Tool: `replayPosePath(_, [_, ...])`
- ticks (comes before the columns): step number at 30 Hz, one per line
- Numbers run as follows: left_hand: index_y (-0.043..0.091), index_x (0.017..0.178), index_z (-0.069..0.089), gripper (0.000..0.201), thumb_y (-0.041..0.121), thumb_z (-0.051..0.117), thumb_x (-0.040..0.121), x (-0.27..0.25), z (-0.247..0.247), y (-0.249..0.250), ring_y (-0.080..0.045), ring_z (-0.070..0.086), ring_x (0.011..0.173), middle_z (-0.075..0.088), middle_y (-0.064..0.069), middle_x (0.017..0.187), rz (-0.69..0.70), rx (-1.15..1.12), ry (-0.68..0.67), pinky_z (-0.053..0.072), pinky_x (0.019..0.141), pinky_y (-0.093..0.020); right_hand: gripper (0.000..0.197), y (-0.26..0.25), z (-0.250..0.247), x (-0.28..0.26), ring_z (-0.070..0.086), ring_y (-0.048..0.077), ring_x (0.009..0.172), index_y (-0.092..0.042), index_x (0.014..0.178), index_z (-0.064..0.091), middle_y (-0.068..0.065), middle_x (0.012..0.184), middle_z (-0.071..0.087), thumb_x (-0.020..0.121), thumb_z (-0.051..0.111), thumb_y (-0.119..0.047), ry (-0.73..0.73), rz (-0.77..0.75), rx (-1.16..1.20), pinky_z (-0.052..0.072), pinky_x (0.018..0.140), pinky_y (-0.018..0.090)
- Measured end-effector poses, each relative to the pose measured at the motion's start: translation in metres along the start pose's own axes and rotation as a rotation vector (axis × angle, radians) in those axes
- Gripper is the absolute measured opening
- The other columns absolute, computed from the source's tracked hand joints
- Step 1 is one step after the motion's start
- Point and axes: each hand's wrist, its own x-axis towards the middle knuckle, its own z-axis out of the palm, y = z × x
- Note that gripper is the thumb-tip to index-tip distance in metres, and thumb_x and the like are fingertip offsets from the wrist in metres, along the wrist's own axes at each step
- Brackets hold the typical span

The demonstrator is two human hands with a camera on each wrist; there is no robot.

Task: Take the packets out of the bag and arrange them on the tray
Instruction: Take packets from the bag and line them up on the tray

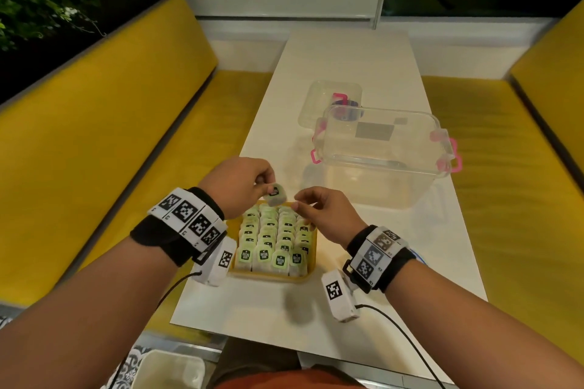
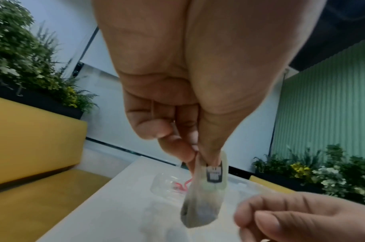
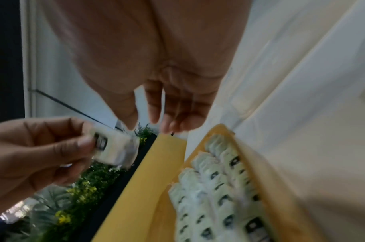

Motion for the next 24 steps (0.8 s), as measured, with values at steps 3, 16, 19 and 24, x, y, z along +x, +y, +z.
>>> replayPosePath(3, [0.029, 0.084, 0.063, 0.005, 0.028, 0.067, 0.088, -0.006, 0.006, -0.022, -0.006, 0.054, 0.071, 0.059, 0.012, 0.075, -0.102, 0.076, -0.111, 0.038, 0.057, -0.024, 0.026, 0.014, -0.006, 0.001, 0.056, 0.010, 0.069, -0.021, 0.105, 0.060, -0.006, 0.084, 0.061, 0.086, 0.071, -0.034, 0.059, 0.040, -0.291, 0.044, 0.065, 0.026])
replayPosePath(16, [0.025, 0.083, 0.070, 0.021, 0.007, 0.059, 0.083, -0.003, 0.068, -0.055, 0.001, 0.051, 0.061, 0.057, 0.018, 0.065, -0.171, 0.372, -0.667, 0.041, 0.056, -0.019, 0.036, 0.027, -0.003, 0.003, 0.067, 0.024, 0.058, -0.016, 0.122, 0.037, 0.013, 0.085, 0.070, 0.092, 0.057, -0.021, -0.156, 0.342, -0.339, 0.058, 0.055, 0.033])
replayPosePath(19, [0.024, 0.082, 0.070, 0.022, 0.005, 0.059, 0.082, 0.003, 0.073, -0.056, -0.004, 0.052, 0.064, 0.056, 0.017, 0.069, -0.178, 0.361, -0.658, 0.044, 0.061, -0.022, 0.036, 0.029, -0.002, 0.003, 0.069, 0.025, 0.058, -0.016, 0.122, 0.037, 0.012, 0.083, 0.069, 0.093, 0.058, -0.019, -0.154, 0.347, -0.306, 0.059, 0.053, 0.033])
replayPosePath(24, [0.017, 0.097, 0.070, 0.016, 0.009, 0.061, 0.087, 0.005, 0.081, -0.057, -0.006, 0.060, 0.079, 0.069, 0.011, 0.087, -0.190, 0.306, -0.736, 0.044, 0.065, -0.020, 0.036, 0.029, -0.003, 0.002, 0.067, 0.022, 0.054, -0.015, 0.123, 0.037, 0.012, 0.079, 0.069, 0.093, 0.057, -0.015, -0.154, 0.350, -0.268, 0.054, 0.047, 0.028])
